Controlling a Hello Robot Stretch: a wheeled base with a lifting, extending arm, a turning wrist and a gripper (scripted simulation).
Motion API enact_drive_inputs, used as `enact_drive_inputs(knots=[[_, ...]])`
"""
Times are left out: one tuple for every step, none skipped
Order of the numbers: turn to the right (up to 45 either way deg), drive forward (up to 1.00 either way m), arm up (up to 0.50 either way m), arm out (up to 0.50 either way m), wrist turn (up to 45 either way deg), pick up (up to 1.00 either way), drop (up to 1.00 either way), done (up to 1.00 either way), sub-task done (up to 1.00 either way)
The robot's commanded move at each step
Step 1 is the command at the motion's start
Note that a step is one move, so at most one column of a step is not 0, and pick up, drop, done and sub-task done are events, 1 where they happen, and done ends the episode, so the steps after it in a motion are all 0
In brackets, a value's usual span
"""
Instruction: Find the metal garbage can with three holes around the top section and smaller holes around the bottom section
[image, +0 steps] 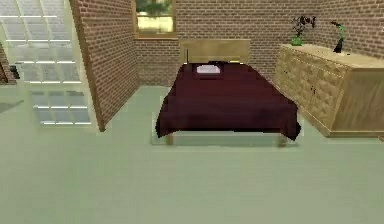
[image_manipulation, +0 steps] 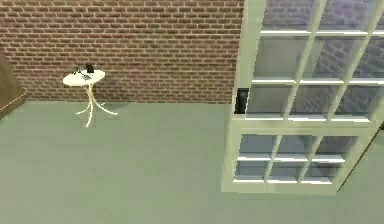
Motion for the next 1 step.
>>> enact_drive_inputs(knots=[[-36.0,0.00,0.00,0.00,0.0,0.00,0.00,0.00,0.00]])
